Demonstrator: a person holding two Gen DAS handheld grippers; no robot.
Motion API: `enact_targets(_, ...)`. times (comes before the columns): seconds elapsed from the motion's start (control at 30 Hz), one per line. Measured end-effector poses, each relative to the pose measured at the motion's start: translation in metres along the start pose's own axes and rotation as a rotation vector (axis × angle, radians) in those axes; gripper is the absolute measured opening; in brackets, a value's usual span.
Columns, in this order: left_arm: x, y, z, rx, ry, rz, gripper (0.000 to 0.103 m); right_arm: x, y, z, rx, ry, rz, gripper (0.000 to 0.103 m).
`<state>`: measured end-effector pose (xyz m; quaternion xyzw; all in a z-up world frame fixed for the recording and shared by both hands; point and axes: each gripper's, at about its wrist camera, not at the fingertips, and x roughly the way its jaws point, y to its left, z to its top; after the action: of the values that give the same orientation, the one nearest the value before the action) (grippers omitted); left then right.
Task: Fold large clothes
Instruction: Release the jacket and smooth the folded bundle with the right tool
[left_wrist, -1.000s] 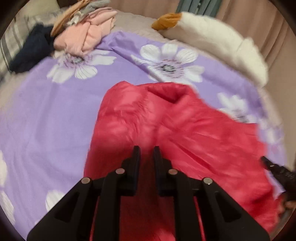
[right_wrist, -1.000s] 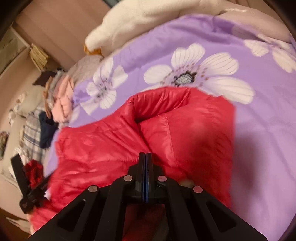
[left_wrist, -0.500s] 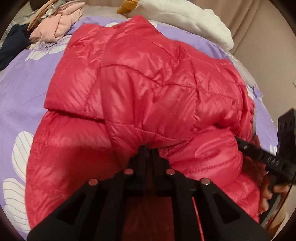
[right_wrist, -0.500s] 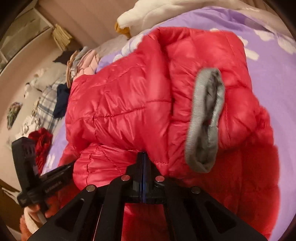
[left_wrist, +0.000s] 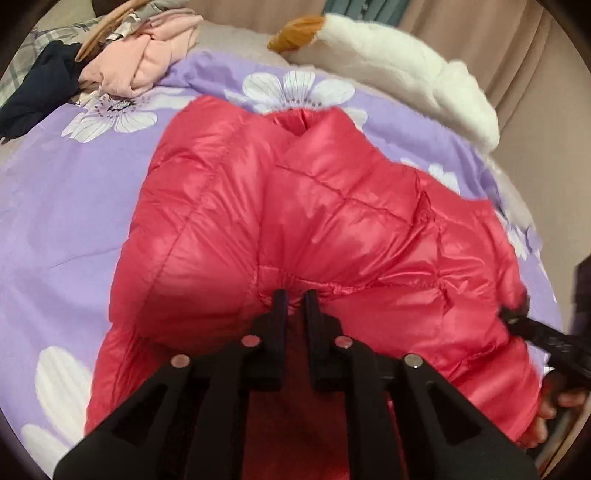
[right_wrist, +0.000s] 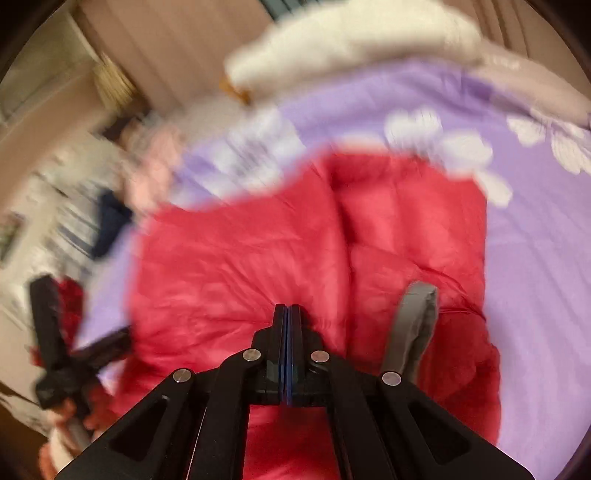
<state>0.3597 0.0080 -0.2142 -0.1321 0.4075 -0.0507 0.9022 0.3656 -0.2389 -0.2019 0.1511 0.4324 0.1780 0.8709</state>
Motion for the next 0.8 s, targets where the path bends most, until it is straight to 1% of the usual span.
enact_targets(0.03, 0.001, -0.002, 0.003, 0.031, 0.002, 0.015, 0.012, 0.004, -0.006, 0.001, -0.001, -0.012, 0.011, 0.000)
enact_targets(0.07, 0.002, -0.008, 0.005, 0.069, -0.009, 0.046, 0.012, 0.007, -0.012, 0.002, 0.008, -0.026, 0.022, 0.000)
enact_targets(0.1, 0.003, -0.011, 0.004, 0.085, -0.017, 0.063, 0.012, 0.009, -0.017, 0.001, 0.035, -0.035, 0.036, 0.000)
enact_targets(0.17, 0.006, -0.018, -0.002, 0.132, -0.038, 0.102, 0.012, 0.009, -0.015, -0.004, 0.030, -0.052, 0.020, 0.000)
enact_targets(0.2, 0.008, -0.017, -0.005, 0.131, -0.040, 0.103, 0.012, 0.007, -0.011, -0.006, 0.013, -0.056, -0.002, 0.000)
enact_targets(0.27, 0.000, -0.006, -0.003, 0.055, -0.021, 0.073, 0.010, 0.001, 0.001, -0.009, 0.003, -0.049, -0.057, 0.000)
enact_targets(0.3, -0.007, 0.000, -0.001, -0.009, 0.004, 0.036, 0.008, -0.006, 0.007, -0.010, 0.021, -0.042, -0.076, 0.000)
enact_targets(0.33, -0.018, 0.004, 0.001, -0.068, 0.032, -0.023, 0.006, -0.014, 0.010, -0.009, 0.042, -0.039, -0.079, 0.000)
enact_targets(0.37, -0.031, 0.005, 0.002, -0.084, 0.032, -0.091, 0.007, -0.028, 0.013, -0.013, 0.054, -0.050, -0.031, 0.000)
enact_targets(0.4, -0.050, 0.003, 0.001, -0.066, -0.002, -0.176, 0.008, -0.038, 0.015, -0.017, 0.052, -0.067, 0.018, 0.000)
enact_targets(0.43, -0.061, 0.001, -0.002, -0.057, -0.023, -0.211, 0.008, -0.050, 0.019, -0.022, 0.044, -0.084, 0.065, 0.000)
enact_targets(0.47, -0.072, -0.001, -0.010, -0.060, -0.025, -0.261, 0.009, -0.062, 0.024, -0.029, 0.034, -0.095, 0.122, 0.000)
enact_targets(0.53, -0.075, -0.005, -0.027, -0.073, 0.036, -0.310, 0.009, -0.069, 0.033, -0.041, 0.024, -0.082, 0.176, 0.000)
enact_targets(0.57, -0.071, -0.008, -0.040, -0.067, 0.076, -0.313, 0.010, -0.068, 0.035, -0.050, 0.020, -0.055, 0.186, 0.000)
enact_targets(0.6, -0.064, -0.012, -0.051, -0.042, 0.098, -0.285, 0.010, -0.062, 0.039, -0.057, 0.011, -0.027, 0.191, 0.000)
enact_targets(0.63, -0.055, -0.015, -0.061, -0.006, 0.112, -0.233, 0.009, -0.054, 0.041, -0.066, -0.015, -0.002, 0.178, 0.000)
enact_targets(0.67, -0.041, -0.017, -0.069, 0.020, 0.131, -0.192, 0.009, -0.043, 0.041, -0.070, -0.041, 0.022, 0.132, 0.000)
enact_targets(0.7, -0.031, -0.017, -0.074, 0.021, 0.144, -0.190, 0.009, -0.030, 0.039, -0.076, -0.055, 0.051, 0.072, 0.000)
enact_targets(0.73, -0.025, -0.014, -0.073, 0.006, 0.151, -0.194, 0.009, -0.021, 0.035, -0.079, -0.043, 0.067, 0.056, 0.000)
enact_targets(0.8, -0.021, -0.003, -0.067, -0.068, 0.178, -0.217, 0.005, -0.012, 0.018, -0.081, 0.038, 0.056, 0.119, 0.000)
